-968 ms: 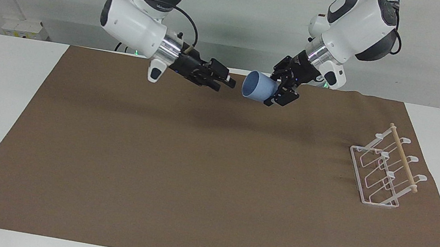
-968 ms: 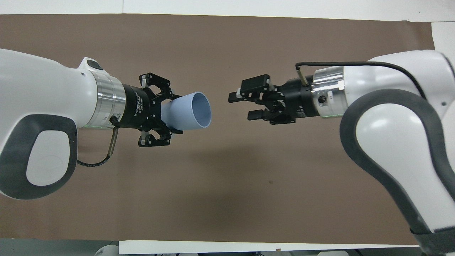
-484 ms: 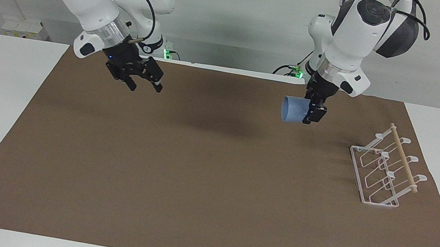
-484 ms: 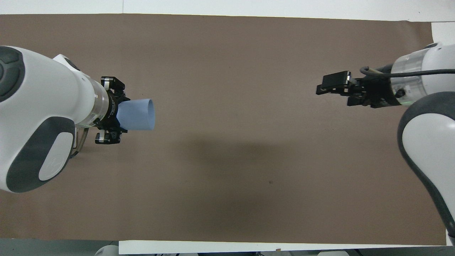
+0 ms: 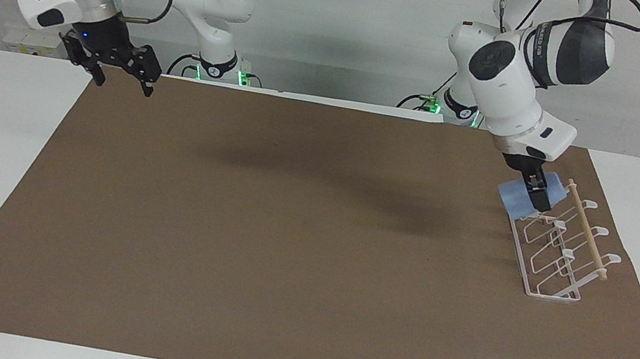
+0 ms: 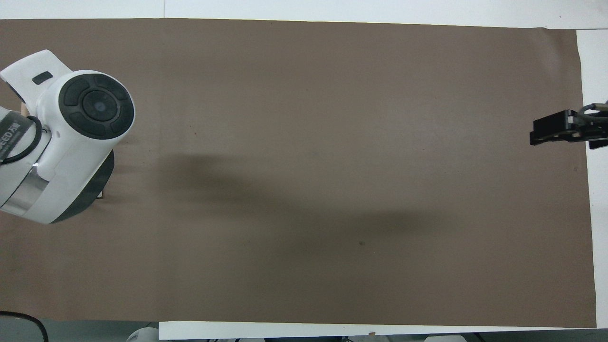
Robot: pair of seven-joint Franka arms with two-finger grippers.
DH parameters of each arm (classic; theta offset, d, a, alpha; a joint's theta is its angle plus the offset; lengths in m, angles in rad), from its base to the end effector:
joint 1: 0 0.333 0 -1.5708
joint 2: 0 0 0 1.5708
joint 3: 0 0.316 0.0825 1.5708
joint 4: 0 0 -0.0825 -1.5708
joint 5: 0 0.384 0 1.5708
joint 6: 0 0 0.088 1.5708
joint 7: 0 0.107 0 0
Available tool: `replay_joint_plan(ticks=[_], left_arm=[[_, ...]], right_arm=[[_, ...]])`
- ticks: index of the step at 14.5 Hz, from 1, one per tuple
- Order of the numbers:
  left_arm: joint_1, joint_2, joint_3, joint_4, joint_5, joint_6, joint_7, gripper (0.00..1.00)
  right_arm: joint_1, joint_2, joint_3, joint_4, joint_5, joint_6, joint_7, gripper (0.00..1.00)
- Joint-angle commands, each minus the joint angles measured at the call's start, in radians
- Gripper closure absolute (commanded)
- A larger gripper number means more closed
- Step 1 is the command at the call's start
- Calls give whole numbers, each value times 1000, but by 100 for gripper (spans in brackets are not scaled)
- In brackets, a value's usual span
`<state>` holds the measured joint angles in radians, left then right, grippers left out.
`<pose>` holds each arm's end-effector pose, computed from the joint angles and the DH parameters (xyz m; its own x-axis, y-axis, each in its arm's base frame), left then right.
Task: Hang cup on cup holder
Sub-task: 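Carry the cup toward the rack while the right gripper withdraws, then lower the cup onto a wooden peg of the rack with the left gripper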
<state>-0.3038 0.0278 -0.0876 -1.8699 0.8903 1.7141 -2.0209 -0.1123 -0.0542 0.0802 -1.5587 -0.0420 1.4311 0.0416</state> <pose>0.5450 -0.1460 0.5128 0.0543 0.6447 0.7625 0.9709 -0.2124 0.1104 0.5225 -0.0204 0.6476 0.9943 -0.0798 -0.0714 -0.0764 -0.9959 0.0492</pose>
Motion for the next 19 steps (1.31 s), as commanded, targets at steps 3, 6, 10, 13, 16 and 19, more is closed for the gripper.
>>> replay_joint_plan(ticks=[3,6,10,13,16,19], left_arm=[[67,80,-6,-20,309,-14,-22,59],[66,122,-6,-26,372,-36,-38,59],[66,193,-6,-25,409,-41,-84,59],[66,231,-7,-23,409,-48,-96,59],[68,238,-8,-28,409,-41,-114,59],[66,267,-9,-28,409,-25,-124,58]], right_arm=[[132,56,-115,123,-30,-121,-46,1],[137,30,-123,78,-15,-121,-60,1],[100,28,-122,45,-12,-132,-107,1],[99,28,-122,43,-13,-133,-108,1],[99,27,-123,35,-16,-130,-109,1],[99,27,-123,37,-19,-130,-108,1]])
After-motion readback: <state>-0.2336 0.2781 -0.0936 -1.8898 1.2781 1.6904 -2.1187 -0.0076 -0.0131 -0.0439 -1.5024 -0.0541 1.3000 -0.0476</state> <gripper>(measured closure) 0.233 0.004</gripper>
